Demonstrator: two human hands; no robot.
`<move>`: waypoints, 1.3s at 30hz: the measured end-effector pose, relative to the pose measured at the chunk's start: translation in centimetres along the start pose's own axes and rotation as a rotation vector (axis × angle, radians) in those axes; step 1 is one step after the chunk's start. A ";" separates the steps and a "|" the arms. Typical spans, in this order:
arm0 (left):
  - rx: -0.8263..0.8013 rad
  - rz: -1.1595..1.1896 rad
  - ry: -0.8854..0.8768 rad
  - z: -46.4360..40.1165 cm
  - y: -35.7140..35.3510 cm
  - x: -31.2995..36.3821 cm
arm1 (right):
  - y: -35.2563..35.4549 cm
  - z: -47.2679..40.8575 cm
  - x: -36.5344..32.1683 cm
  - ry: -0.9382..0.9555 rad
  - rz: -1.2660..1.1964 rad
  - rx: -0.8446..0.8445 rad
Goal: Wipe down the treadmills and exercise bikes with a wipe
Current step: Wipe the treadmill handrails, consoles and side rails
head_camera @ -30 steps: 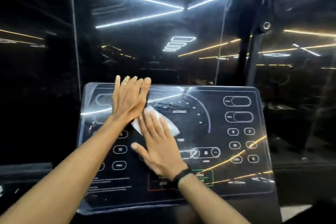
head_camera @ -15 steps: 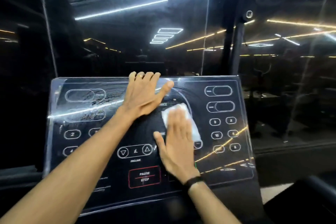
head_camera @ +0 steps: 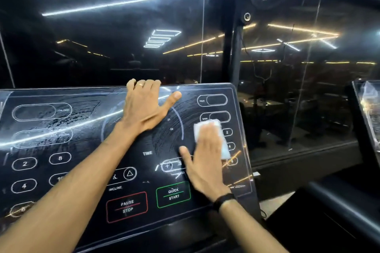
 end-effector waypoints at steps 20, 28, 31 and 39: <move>0.106 0.160 0.018 18.8 2.1 0.7 | -2.6 13.6 6.9 0.015 0.092 -0.170; 0.212 0.144 0.106 25.8 4.9 -3.5 | 0.0 16.0 3.2 -0.184 -0.211 0.023; 0.221 0.124 0.088 26.9 5.7 -4.4 | 1.9 16.1 5.1 -0.254 -0.213 0.134; 0.233 0.100 0.103 28.9 5.7 -6.1 | 1.0 15.7 4.5 -0.058 -0.035 -0.025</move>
Point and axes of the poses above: each hand's wrist, its own z-axis away from the middle knuckle, its own y-axis out of the back of the hand, x = y × z, the point moved 10 cm from there along -z, towards the middle knuckle, and after that the axes turned 3 degrees about x, right-handed, at the moved point
